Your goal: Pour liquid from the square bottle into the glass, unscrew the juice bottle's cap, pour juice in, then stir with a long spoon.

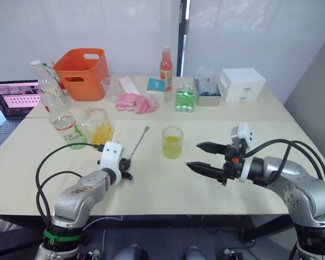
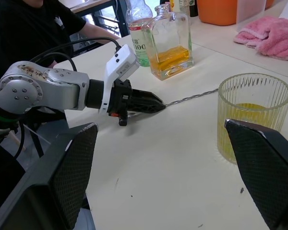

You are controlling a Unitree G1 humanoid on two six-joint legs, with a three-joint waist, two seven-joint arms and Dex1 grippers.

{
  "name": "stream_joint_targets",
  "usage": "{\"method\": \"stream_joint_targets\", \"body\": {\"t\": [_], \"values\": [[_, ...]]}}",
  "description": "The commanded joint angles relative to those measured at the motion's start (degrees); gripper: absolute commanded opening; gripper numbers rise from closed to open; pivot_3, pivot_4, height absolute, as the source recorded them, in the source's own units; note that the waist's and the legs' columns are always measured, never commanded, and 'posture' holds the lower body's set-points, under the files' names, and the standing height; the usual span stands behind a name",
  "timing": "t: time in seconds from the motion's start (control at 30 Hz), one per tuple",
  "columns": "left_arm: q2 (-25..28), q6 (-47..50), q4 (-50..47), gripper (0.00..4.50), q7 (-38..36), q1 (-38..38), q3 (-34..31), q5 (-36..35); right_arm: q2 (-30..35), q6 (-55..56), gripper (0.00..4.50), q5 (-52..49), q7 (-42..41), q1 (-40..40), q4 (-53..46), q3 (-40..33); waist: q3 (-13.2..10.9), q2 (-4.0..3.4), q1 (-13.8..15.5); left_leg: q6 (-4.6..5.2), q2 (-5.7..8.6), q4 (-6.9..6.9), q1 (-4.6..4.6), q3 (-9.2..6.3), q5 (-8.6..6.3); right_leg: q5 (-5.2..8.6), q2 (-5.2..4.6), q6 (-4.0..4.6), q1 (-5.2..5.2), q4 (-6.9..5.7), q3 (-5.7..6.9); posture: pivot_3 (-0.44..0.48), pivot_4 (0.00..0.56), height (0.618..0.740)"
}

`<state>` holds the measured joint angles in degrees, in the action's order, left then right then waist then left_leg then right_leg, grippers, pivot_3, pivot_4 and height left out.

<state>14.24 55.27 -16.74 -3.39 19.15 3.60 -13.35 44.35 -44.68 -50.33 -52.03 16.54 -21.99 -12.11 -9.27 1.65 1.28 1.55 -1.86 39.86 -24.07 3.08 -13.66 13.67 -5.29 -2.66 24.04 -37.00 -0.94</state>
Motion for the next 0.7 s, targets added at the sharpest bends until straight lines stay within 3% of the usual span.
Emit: {"method": "stream_joint_targets", "body": {"t": [0.03, 0.2, 0.33, 0.5, 0.6, 0.7], "values": [[0.0, 0.0, 2.4, 0.02, -2.8, 0.1, 1.3, 0.0, 0.3, 0.3, 4.5, -1.0, 1.0, -0.6, -2.0, -2.2, 0.0, 0.0, 0.2, 0.0, 0.01, 0.0, 0.0, 0.0, 0.0, 0.0, -0.01, 0.0, 0.0, 0.0, 0.0, 0.0, 0.15, 0.715], [1.8, -3.6, 3.5, 0.02, -5.3, 1.3, -0.2, 0.4, 0.1, 0.8, 4.5, -0.9, 2.4, -1.6, -2.5, -2.5, 0.0, 0.0, 0.3, 0.01, 0.0, 0.01, 0.0, 0.0, 0.01, 0.0, 0.0, 0.0, 0.0, 0.0, 0.0, 0.0, 0.15, 0.715], [4.5, -7.2, -0.1, 0.02, -11.8, 1.2, -5.9, -4.2, -0.2, 0.9, 4.5, -1.1, 3.8, -2.2, -3.1, -2.7, 0.0, 0.04, 0.0, 0.01, -0.04, 0.01, -0.1, 0.0, 0.01, 0.0, 0.03, 0.01, 0.12, -0.01, 0.0, 0.0, 0.15, 0.715], [16.2, -11.2, -3.9, 0.02, -26.4, -2.5, -12.4, -10.2, -0.4, 1.3, 4.5, -0.9, 4.4, -2.3, -2.9, -2.6, 0.0, 0.04, -1.1, 0.01, -0.1, -0.09, -0.15, 0.01, 0.01, 0.02, 0.05, 0.04, 0.24, 0.0, 0.01, 0.0, 0.15, 0.715], [26.6, -16.4, -1.6, 0.02, -38.5, -7.1, -15.1, -11.4, -0.4, 1.7, 4.5, -0.5, 4.3, -2.3, -2.5, -2.4, 0.0, 0.02, -1.4, 0.0, -0.15, -0.13, -0.11, 0.05, 0.01, 0.05, 0.08, 0.1, 0.24, 0.02, 0.04, 0.0, 0.15, 0.715], [33.3, -21.5, 1.3, 0.02, -47.4, -10.3, -16.9, -12.1, -0.5, 1.9, 4.5, -0.3, 4.4, -2.3, -2.3, -2.2, -0.1, -0.01, -1.2, 0.0, -0.15, -0.13, -0.1, 0.08, 0.0, 0.07, 0.05, 0.11, 0.24, 0.04, 0.04, 0.0, 0.15, 0.715]]}}
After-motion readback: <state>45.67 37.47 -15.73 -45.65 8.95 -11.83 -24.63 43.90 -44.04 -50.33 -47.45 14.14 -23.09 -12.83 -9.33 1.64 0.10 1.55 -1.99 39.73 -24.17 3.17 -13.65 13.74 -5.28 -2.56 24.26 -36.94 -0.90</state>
